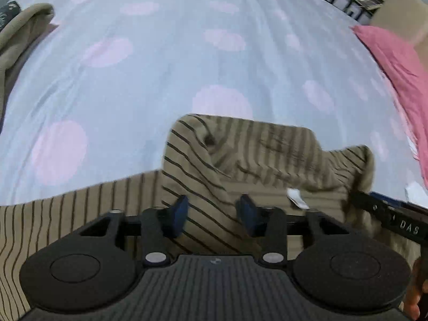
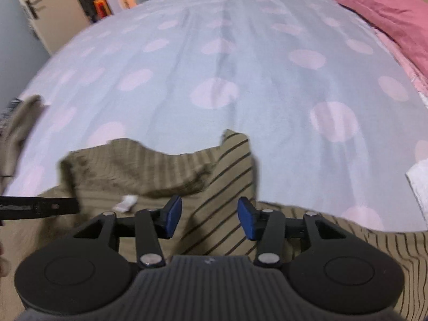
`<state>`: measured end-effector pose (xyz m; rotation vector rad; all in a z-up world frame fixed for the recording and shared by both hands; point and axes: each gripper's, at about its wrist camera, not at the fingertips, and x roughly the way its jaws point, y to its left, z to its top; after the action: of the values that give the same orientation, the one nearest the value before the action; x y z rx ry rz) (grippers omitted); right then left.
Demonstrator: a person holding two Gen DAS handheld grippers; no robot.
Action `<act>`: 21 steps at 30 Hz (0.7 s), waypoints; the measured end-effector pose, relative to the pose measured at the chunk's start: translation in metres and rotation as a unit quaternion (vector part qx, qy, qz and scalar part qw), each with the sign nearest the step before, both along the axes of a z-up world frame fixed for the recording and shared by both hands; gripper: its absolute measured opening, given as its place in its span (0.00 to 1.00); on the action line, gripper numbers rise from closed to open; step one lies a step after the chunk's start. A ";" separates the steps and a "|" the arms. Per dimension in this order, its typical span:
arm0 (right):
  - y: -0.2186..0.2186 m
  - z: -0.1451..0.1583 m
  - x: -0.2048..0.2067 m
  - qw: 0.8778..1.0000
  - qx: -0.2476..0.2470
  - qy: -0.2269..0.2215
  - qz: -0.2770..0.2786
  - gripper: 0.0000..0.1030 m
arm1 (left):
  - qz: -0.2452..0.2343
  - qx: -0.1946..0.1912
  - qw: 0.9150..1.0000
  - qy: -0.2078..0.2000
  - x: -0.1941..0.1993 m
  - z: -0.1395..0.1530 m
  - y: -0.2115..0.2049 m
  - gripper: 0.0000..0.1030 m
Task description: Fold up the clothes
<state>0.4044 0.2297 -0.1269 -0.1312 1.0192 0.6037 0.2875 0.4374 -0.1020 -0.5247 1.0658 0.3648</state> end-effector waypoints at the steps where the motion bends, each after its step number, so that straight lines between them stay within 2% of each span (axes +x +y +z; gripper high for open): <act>1: 0.002 -0.005 0.003 1.000 -0.008 -0.001 -0.001 0.38 | 0.002 0.000 1.000 -0.006 0.001 0.000 0.002 0.24; 2: 0.003 -0.008 0.004 1.000 -0.012 0.002 0.000 0.30 | -0.001 0.000 1.000 -0.016 0.000 0.003 0.003 0.05; 3: 0.002 -0.010 0.006 1.000 -0.012 0.005 0.000 0.07 | -0.004 0.001 1.000 -0.025 0.000 0.006 0.004 0.00; 5: -0.006 -0.003 0.006 1.000 0.015 0.002 0.000 0.04 | -0.011 0.003 0.998 -0.054 -0.002 0.016 0.005 0.00; 7: -0.015 0.012 0.005 0.998 0.069 0.002 0.006 0.03 | -0.020 -0.001 0.994 -0.110 -0.007 0.034 0.007 0.00; 8: -0.018 0.019 0.006 0.994 0.108 0.008 0.020 0.03 | -0.015 -0.002 0.993 -0.114 -0.006 0.037 0.008 0.00; 11: -0.007 0.029 0.006 0.991 0.126 0.003 0.045 0.03 | -0.002 -0.006 0.994 -0.107 -0.001 0.033 0.010 0.00; 13: 0.004 0.021 0.008 0.995 0.086 0.005 0.040 0.04 | -0.004 -0.018 0.996 -0.093 0.003 0.025 0.010 0.00; 14: -0.002 0.022 0.010 0.996 0.084 0.005 0.039 0.06 | -0.009 -0.029 0.996 -0.084 0.006 0.019 0.010 0.02; 16: -0.013 0.025 0.013 0.996 0.082 0.007 0.037 0.17 | -0.021 -0.035 0.996 -0.074 0.007 0.015 0.008 0.07; 17: -0.019 0.026 0.015 0.996 0.080 0.008 0.036 0.20 | -0.027 -0.030 0.997 -0.072 0.007 0.015 0.007 0.18; 18: -0.025 0.027 0.017 0.996 0.079 0.009 0.034 0.29 | -0.034 -0.017 0.996 -0.078 0.003 0.019 0.006 0.32; 19: -0.031 0.028 0.019 0.996 0.077 0.010 0.033 0.37 | -0.038 -0.007 0.996 -0.085 -0.002 0.025 0.005 0.39; 20: -0.037 0.029 0.020 0.997 0.076 0.011 0.032 0.39 | -0.039 0.003 0.995 -0.092 -0.007 0.031 0.006 0.48; 21: -0.043 0.031 0.022 0.997 0.074 0.012 0.031 0.41 | -0.041 0.013 0.994 -0.099 -0.011 0.037 0.006 0.49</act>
<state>0.4264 0.1868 -0.0963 -0.0244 0.9922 0.7370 0.2765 0.4436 -0.0654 -0.4824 0.8862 0.2484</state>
